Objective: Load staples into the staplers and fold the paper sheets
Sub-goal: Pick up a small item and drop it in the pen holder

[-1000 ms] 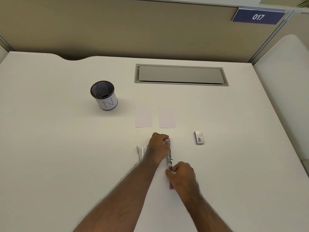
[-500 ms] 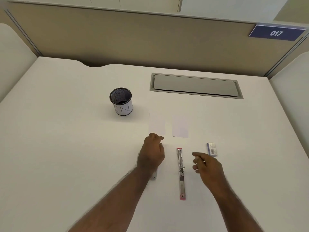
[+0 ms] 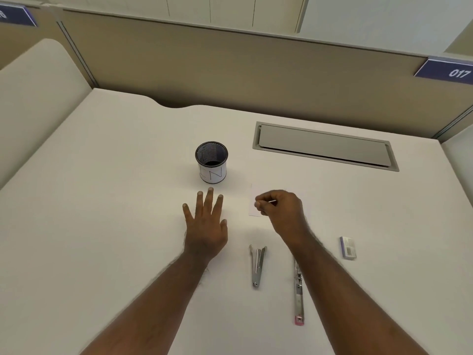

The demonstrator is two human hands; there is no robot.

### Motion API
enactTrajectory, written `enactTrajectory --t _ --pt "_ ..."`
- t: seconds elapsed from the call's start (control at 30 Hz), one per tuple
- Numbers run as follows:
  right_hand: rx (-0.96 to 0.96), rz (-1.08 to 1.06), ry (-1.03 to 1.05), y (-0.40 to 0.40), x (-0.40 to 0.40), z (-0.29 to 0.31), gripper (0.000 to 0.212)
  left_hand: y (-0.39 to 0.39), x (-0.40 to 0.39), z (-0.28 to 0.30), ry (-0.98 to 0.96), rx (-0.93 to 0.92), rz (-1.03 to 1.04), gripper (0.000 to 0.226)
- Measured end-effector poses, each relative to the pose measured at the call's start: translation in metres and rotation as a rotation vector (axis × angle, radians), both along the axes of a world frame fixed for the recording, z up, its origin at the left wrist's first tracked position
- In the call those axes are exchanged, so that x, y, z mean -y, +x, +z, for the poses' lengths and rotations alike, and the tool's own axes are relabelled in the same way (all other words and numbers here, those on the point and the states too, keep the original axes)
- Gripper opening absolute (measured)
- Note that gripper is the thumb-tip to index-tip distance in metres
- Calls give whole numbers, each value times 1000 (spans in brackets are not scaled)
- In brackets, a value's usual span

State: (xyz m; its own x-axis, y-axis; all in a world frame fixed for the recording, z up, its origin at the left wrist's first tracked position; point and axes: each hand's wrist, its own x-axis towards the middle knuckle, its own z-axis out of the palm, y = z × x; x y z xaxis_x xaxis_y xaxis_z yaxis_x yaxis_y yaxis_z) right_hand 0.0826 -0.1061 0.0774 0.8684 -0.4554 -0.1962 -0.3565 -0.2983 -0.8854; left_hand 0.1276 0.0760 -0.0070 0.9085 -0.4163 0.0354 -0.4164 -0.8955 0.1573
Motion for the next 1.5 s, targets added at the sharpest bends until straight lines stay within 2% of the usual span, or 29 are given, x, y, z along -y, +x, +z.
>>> enactTrajectory --t 0.17,0.37,0.6,0.73,1.07,1.5 --pt "38 121 -114 50 -26 5 11 16 -14 -7 16 -19 49 69" --pt "24 139 -249 102 -47 5 1 29 -22 -16 31 -45 86 68" --pt "-30 160 -392 149 -66 3 8 40 -33 -32 37 -89 90 68" --pt "-61 187 -486 159 -74 -4 10 39 -39 -38 38 -92 51 67" --pt "-90 156 -557 165 -76 -6 12 40 -42 -47 48 -104 14 65" --pt "-38 143 -546 159 -72 -7 12 41 -40 -48 75 -151 16 65"
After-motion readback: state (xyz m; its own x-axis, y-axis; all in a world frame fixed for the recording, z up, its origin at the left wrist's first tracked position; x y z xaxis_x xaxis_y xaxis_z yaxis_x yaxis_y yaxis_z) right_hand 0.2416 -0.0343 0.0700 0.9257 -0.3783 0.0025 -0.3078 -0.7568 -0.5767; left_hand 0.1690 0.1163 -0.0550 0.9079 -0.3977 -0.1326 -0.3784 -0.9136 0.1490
